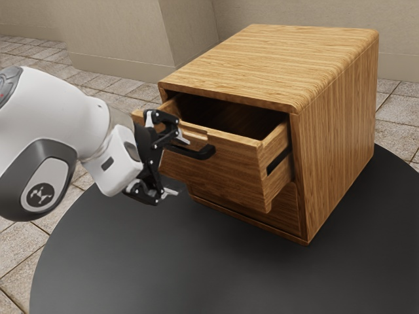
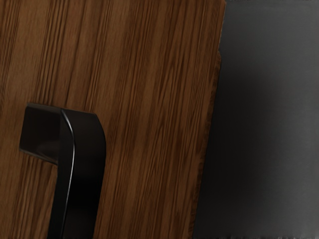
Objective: Pull the drawer handle with one arm to open the drawer
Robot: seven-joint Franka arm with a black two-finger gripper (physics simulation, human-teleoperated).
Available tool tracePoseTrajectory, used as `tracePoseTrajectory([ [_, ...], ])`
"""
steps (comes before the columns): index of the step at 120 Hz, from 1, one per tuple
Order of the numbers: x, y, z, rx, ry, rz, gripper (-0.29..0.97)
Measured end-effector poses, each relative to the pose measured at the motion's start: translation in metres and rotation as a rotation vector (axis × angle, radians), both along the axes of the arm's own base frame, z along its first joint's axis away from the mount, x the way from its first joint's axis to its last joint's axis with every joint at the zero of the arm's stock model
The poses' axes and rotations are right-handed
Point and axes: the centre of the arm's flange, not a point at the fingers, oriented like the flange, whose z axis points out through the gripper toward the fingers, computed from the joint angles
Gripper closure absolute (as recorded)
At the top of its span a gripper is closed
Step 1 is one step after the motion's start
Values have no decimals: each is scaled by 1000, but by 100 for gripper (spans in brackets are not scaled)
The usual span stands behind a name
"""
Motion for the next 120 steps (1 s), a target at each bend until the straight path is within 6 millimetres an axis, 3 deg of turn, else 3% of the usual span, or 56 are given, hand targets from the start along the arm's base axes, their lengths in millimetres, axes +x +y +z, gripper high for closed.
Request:
tracePoseTrajectory([
  [120,-99,10,-9,-22,-4,51,1],
])
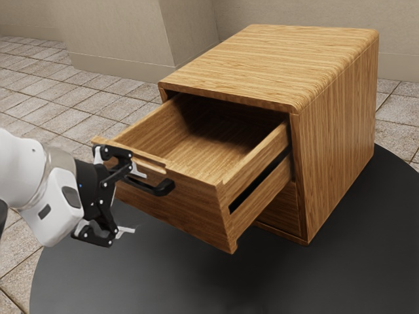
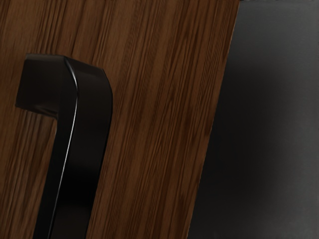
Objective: Pull the drawer handle with one arm to open the drawer
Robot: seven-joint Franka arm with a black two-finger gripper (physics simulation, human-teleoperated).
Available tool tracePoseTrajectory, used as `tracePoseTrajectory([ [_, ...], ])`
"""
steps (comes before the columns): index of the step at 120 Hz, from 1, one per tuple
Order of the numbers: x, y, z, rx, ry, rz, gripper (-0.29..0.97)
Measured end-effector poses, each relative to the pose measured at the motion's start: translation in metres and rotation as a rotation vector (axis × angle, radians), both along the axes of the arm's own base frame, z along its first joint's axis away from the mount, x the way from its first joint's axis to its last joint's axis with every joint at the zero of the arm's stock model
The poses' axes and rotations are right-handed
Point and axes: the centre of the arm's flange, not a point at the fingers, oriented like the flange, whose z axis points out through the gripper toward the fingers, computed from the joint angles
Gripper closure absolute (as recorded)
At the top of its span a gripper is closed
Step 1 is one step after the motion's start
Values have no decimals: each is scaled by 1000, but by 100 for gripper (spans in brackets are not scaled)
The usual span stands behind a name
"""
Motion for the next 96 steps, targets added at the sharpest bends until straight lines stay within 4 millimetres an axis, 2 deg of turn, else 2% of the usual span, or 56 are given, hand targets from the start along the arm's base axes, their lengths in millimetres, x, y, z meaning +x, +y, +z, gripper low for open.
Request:
tracePoseTrajectory([
  [21,-12,0,4,-8,-7,5,0],
  [37,-18,-1,-2,-8,5,7,-1],
  [71,-41,-4,5,-9,-17,9,0],
  [96,-52,-3,2,-11,-14,15,0],
])
